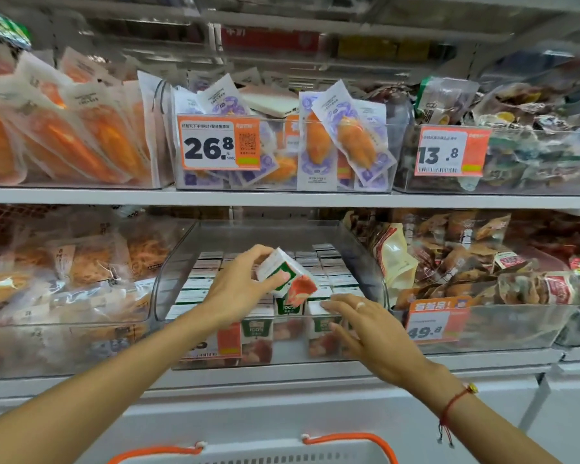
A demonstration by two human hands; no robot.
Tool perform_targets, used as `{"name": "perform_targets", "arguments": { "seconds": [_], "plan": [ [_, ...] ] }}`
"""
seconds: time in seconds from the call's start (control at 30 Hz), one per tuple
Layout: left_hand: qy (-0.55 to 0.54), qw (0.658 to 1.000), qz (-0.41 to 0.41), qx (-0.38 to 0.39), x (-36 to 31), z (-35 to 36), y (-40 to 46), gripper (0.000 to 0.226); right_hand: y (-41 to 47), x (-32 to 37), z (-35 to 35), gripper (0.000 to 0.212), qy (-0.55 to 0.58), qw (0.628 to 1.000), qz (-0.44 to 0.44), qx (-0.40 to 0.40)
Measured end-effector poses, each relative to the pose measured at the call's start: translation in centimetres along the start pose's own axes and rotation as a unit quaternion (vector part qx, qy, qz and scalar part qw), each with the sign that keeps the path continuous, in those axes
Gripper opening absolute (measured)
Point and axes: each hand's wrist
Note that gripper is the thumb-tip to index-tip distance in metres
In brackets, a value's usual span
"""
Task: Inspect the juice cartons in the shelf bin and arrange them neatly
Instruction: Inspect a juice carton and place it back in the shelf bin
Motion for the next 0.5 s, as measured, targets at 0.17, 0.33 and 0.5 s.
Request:
{"name": "perform_targets", "arguments": {
  "seconds": [0.17,0.33,0.5],
  "plan": [
    [0.239,0.965,0.063,0.082,-1.1,-1.5,1.5,0.051,-0.1,-0.1,-0.3,0.037,0.008,1.000,0.006,-0.010],
    [0.347,0.915,0.073,0.192,-2.2,-0.1,2.6,0.058,-0.2,-0.2,0.1,0.041,-0.017,1.000,0.005,-0.005],
    [0.312,0.926,0.035,0.209,-0.2,2.2,2.0,0.044,-0.2,-0.4,0.4,0.041,-0.024,1.000,0.009,-0.005]
  ]
}}
Point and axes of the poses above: each hand's wrist, its own y-axis towards the middle knuckle, its own z-axis out of the palm, x = y × z, and after that the axes turned 1 degree about z, right-handed
